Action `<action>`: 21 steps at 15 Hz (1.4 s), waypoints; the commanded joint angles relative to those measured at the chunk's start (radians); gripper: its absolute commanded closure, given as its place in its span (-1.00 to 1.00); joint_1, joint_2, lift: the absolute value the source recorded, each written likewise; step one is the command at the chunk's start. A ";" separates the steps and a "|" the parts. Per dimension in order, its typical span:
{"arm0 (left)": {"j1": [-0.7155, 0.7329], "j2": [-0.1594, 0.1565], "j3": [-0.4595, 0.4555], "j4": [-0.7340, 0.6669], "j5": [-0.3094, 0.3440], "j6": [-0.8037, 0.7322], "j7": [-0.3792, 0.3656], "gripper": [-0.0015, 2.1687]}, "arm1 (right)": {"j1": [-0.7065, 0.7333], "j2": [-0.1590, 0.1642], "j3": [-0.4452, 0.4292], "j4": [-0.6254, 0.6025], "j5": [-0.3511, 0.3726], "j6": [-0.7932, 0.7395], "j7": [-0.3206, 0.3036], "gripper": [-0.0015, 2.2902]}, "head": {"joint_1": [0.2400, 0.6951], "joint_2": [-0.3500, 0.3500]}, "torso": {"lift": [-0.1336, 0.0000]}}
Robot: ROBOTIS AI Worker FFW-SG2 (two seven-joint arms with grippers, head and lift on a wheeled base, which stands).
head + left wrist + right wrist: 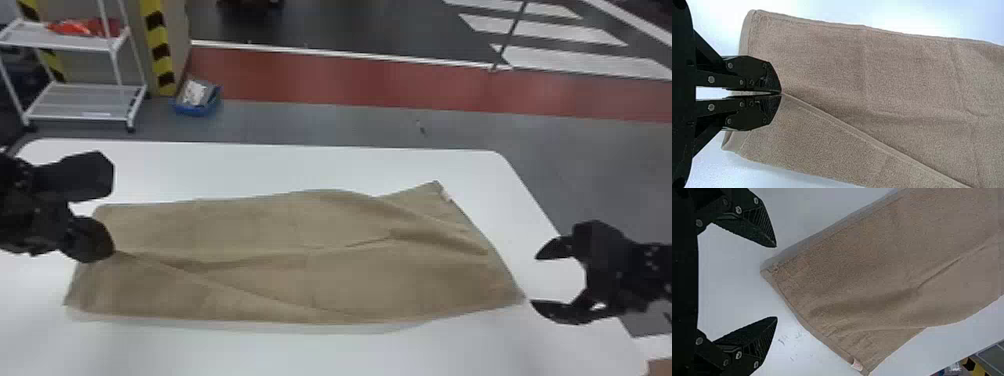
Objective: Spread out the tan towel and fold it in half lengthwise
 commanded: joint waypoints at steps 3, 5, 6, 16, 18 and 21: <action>0.002 -0.001 0.001 0.000 0.000 0.000 -0.011 -0.02 | -0.070 -0.023 0.122 0.094 0.100 0.002 0.002 -0.58 | 1.00 -0.61 | -0.80; 0.007 -0.001 0.006 0.000 0.000 0.000 -0.011 -0.02 | -0.085 -0.023 0.150 0.104 0.114 0.002 0.005 -0.56 | 1.00 -0.62 | -0.80; 0.009 0.001 0.009 0.000 0.000 0.000 -0.011 -0.02 | -0.096 -0.023 0.159 0.106 0.115 0.002 0.006 -0.49 | 1.00 -0.62 | -0.80; 0.012 0.001 0.015 0.000 0.002 0.000 -0.011 -0.02 | -0.147 -0.022 0.180 0.134 0.101 0.039 0.037 -0.42 | 1.00 -0.58 | -0.80; 0.013 0.001 0.020 0.000 0.002 0.000 -0.011 -0.02 | -0.144 -0.025 0.177 0.132 0.106 0.039 0.037 -0.43 | 1.00 -0.58 | -0.80; 0.019 -0.001 0.021 0.000 0.003 0.000 -0.011 -0.02 | -0.144 -0.023 0.203 0.137 0.124 0.048 0.037 -0.43 | 1.00 -0.58 | -0.80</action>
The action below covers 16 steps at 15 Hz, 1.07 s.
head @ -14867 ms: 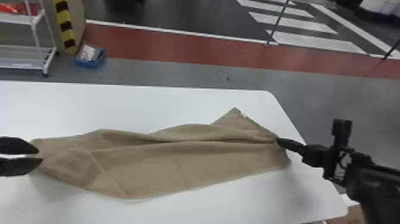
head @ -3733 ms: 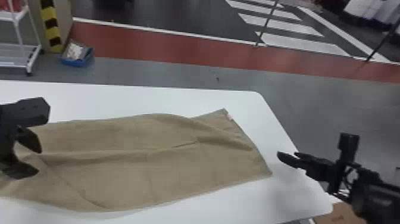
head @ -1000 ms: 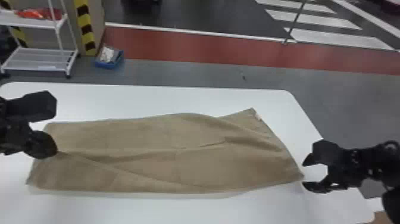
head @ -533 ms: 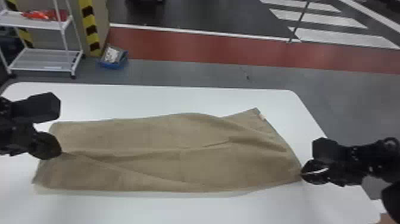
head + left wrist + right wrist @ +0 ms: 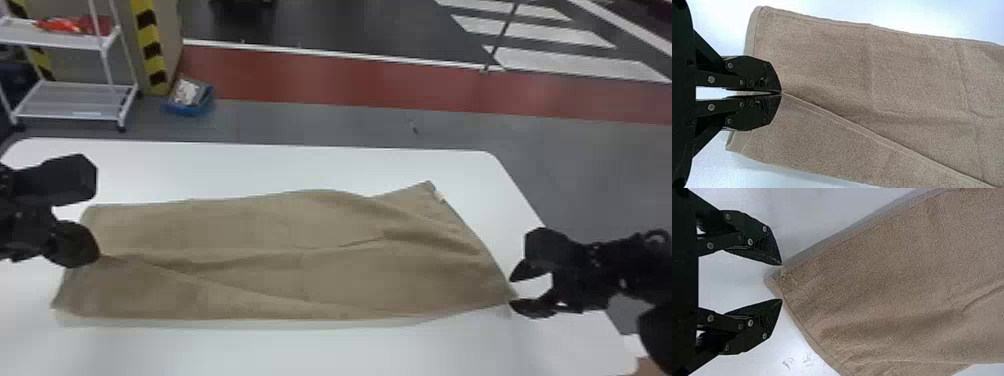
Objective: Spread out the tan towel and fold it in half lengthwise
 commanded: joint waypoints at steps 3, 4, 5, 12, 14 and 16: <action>0.006 0.001 0.003 0.000 0.001 0.000 -0.011 -0.02 | 0.003 -0.007 0.012 0.001 0.008 0.002 0.014 -0.43 | 1.00 -0.58 | -0.80; 0.009 0.003 0.006 0.000 0.002 -0.003 -0.011 -0.02 | 0.005 -0.005 0.013 0.001 0.019 0.002 0.009 -0.43 | 1.00 -0.57 | -0.80; 0.009 0.004 0.006 0.000 0.004 -0.003 -0.011 -0.02 | 0.002 -0.005 0.021 0.005 0.027 0.002 0.003 -0.42 | 1.00 -0.58 | -0.80; 0.018 0.006 0.015 -0.012 0.016 -0.003 -0.011 -0.02 | -0.037 0.002 0.030 0.017 0.005 -0.004 0.023 0.21 | 1.00 -0.55 | -0.80; 0.021 0.006 0.026 -0.026 0.024 -0.003 -0.011 -0.02 | -0.037 0.010 -0.007 0.007 -0.036 -0.010 0.043 0.24 | 1.00 -0.54 | -0.80; 0.021 0.015 0.046 -0.046 0.042 -0.003 -0.011 -0.02 | -0.020 0.012 -0.087 -0.029 -0.093 -0.016 0.063 0.24 | 1.00 -0.53 | -0.80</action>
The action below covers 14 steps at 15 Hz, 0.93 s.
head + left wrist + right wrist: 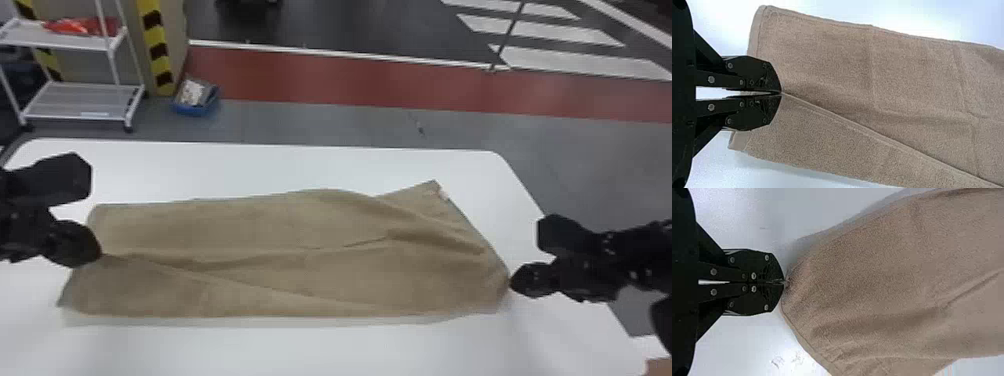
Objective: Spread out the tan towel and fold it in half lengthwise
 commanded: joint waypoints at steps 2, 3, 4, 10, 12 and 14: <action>0.000 0.017 0.051 -0.045 0.038 0.000 -0.011 -0.02 | 0.022 0.002 -0.148 -0.058 -0.099 -0.007 0.030 0.24 | 1.00 -0.51 | -0.80; -0.001 0.018 0.074 -0.065 0.057 0.003 -0.011 -0.02 | 0.034 0.002 -0.196 -0.072 -0.122 -0.010 0.048 0.24 | 1.00 -0.51 | -0.80; 0.000 0.028 0.097 -0.091 0.075 0.003 -0.011 -0.02 | 0.056 0.002 -0.248 -0.093 -0.149 -0.010 0.065 0.24 | 1.00 -0.50 | -0.80; 0.103 0.100 0.233 -0.240 0.170 0.015 -0.011 -0.02 | 0.251 0.031 -0.490 -0.194 -0.238 -0.068 0.117 0.24 | 1.00 -0.48 | -0.80; 0.137 0.117 0.267 -0.265 0.189 0.012 -0.011 -0.02 | 0.298 0.046 -0.529 -0.211 -0.254 -0.102 0.117 0.24 | 1.00 -0.47 | -0.80; 0.141 0.117 0.265 -0.263 0.187 0.009 -0.011 -0.02 | 0.295 0.049 -0.521 -0.202 -0.254 -0.102 0.117 0.24 | 1.00 -0.45 | -0.80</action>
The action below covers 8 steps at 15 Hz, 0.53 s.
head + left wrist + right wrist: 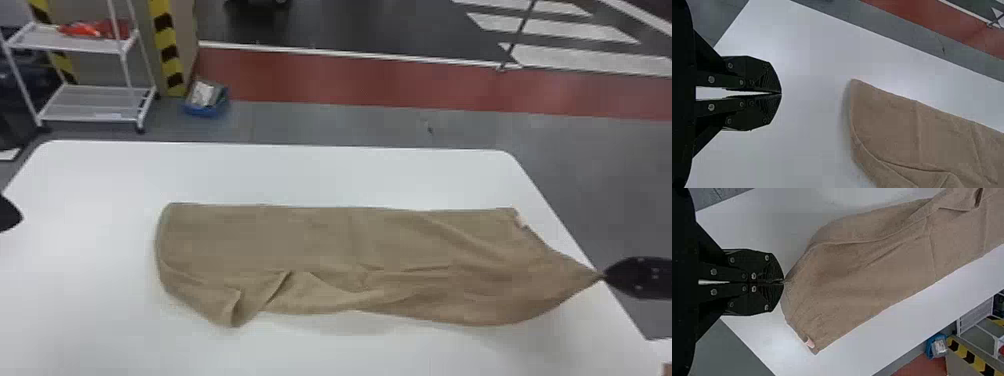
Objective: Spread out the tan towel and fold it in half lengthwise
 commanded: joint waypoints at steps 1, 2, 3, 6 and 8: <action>0.004 -0.004 -0.009 0.000 -0.002 -0.001 -0.011 -0.02 | -0.005 0.010 0.015 0.005 0.000 -0.001 0.005 0.24 | 1.00 -0.45 | -0.80; 0.005 -0.014 -0.020 0.000 -0.008 -0.001 -0.011 -0.02 | -0.006 0.014 0.024 0.002 0.001 -0.001 0.005 0.24 | 1.00 -0.44 | -0.80; 0.022 -0.023 -0.038 0.000 -0.013 -0.007 -0.011 -0.02 | -0.006 0.019 0.033 -0.001 0.009 -0.001 0.005 0.24 | 1.00 -0.44 | -0.80; 0.128 -0.081 -0.056 -0.022 -0.008 -0.023 -0.011 -0.49 | 0.000 0.025 0.056 -0.001 0.035 0.002 0.005 0.24 | 1.00 -0.50 | -0.80; 0.169 -0.118 -0.066 -0.031 0.006 -0.044 0.037 -0.81 | 0.009 0.034 0.081 0.005 0.058 0.002 0.005 0.24 | 1.00 -0.58 | -0.80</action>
